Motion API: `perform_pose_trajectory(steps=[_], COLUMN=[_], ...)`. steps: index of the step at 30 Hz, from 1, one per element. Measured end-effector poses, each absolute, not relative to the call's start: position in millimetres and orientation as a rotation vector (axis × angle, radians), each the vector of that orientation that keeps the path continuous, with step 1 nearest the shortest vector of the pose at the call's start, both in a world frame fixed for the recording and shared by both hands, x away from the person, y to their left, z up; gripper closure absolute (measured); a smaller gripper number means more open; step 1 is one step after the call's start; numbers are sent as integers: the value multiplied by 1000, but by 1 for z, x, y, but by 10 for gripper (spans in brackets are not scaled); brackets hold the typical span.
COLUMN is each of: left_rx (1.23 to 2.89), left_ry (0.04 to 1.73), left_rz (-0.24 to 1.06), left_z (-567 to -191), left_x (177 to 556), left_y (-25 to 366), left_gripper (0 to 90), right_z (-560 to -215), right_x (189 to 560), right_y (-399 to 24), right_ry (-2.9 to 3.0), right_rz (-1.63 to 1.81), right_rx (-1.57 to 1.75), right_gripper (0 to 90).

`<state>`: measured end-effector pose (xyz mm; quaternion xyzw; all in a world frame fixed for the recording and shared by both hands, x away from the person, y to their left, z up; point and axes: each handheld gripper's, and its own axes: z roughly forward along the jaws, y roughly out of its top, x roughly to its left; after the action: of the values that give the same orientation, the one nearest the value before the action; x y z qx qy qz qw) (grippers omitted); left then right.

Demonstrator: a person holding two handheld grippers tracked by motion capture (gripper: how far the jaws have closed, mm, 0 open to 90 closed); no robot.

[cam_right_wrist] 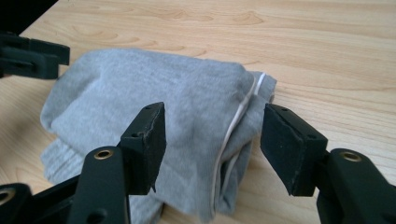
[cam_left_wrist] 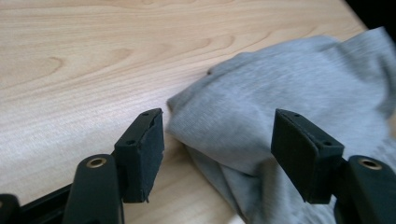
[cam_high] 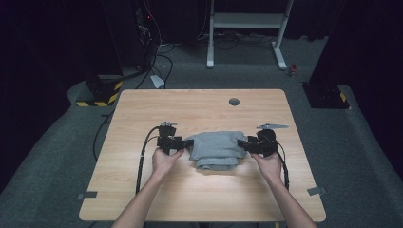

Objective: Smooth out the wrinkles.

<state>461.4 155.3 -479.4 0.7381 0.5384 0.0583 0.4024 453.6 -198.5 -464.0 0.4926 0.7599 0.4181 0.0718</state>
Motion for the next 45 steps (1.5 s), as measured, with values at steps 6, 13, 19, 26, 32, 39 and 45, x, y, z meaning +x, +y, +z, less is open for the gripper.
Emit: perform_pose_trajectory(steps=[6,13,19,26,32,39,45], left_rx=[1870,1876,1883,1895,1898,1907,1912], left_ry=[1394,1389,1340,1246,1211,1214,1213], left_rz=[78,-19,-16,36,76,55,55], left_z=[-486,-494,-492,-477,-466,-468,-465], left_x=[476,484,482,470,461,462,460], left_y=[148,142,141,143,143,143,143], left_gripper=[358,465,743,813,803,777,778], right_z=[-470,-477,-472,-459,-451,-455,-455], right_x=[470,478,475,462,453,455,456], right_y=[-198,-198,-197,-192,-191,-190,-191], right_ry=[2272,2324,2357,2367,2367,2378,2381], right_rz=[1241,1200,1200,1181,1183,1168,1184], right_rx=[1575,1585,1514,1367,1294,1325,1329], right_gripper=[396,604,815,829,824,801,784])
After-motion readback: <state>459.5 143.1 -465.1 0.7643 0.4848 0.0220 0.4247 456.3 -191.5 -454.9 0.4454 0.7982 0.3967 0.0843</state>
